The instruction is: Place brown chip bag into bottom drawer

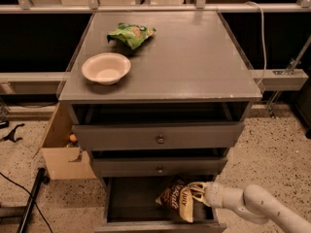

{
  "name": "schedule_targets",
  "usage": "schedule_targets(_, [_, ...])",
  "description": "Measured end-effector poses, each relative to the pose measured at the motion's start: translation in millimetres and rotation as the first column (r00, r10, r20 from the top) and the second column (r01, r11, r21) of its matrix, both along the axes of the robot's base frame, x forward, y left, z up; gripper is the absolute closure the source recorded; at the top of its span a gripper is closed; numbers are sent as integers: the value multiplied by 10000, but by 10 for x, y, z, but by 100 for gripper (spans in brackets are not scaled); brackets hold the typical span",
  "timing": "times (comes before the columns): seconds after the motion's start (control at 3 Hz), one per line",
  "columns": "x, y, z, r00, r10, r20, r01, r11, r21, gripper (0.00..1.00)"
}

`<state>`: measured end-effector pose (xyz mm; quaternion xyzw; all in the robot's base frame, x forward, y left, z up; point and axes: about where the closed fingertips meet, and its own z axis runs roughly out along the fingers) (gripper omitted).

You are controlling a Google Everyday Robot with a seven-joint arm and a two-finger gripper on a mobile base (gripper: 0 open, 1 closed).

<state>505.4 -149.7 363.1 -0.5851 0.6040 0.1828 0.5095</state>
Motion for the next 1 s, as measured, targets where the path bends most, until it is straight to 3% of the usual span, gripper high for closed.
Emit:
schedule_targets(0.67, [99,33,-324,9988,-474,103,472,9987,173,100])
schedule_targets(1.0, [252,90,-598,9977,-655,151,643,9956,688,100])
